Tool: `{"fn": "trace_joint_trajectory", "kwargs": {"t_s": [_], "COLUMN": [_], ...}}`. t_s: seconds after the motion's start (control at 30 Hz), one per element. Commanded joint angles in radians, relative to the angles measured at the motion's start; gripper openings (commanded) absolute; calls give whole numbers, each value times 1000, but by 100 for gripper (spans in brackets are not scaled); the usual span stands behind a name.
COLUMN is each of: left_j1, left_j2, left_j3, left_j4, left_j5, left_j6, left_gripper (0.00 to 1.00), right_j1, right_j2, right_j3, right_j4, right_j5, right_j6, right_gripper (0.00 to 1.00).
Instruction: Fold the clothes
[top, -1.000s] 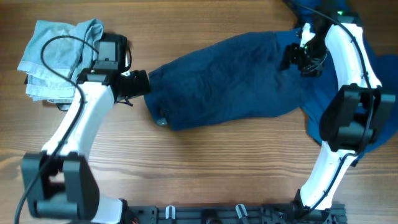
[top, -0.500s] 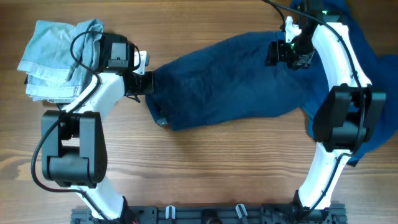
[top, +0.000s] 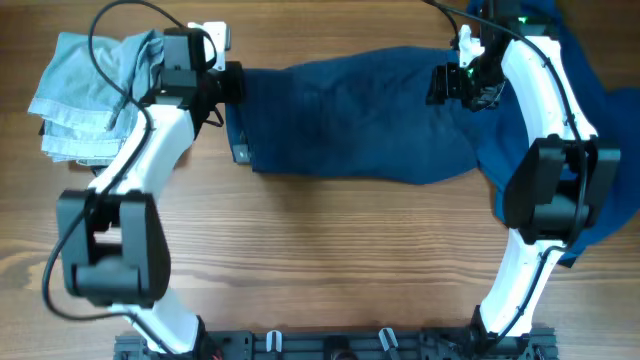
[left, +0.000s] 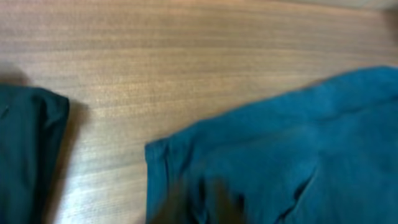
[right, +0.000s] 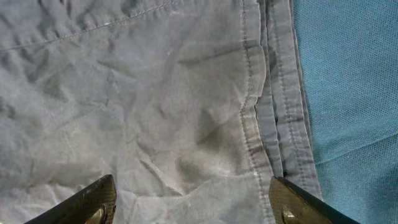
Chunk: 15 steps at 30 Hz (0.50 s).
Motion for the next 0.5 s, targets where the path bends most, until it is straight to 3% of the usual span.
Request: {"fn": "trace_joint_trajectory", "kwargs": {"t_s": [0.0, 0.27, 0.47], "left_j1": [3, 18, 52], "left_j2": [99, 27, 38], "left_j3": [10, 14, -12], "left_j4": [37, -278, -325], "left_j5": [-76, -19, 105], "left_j6": [5, 3, 56], "left_gripper": [100, 100, 100], "right_j1": [2, 2, 2], "right_j2": [-10, -10, -10], "right_j3": [20, 18, 18], "right_j4": [1, 39, 40], "right_j5": [-17, -64, -66], "right_j6": [-25, -39, -40], "right_gripper": [79, 79, 79]}}
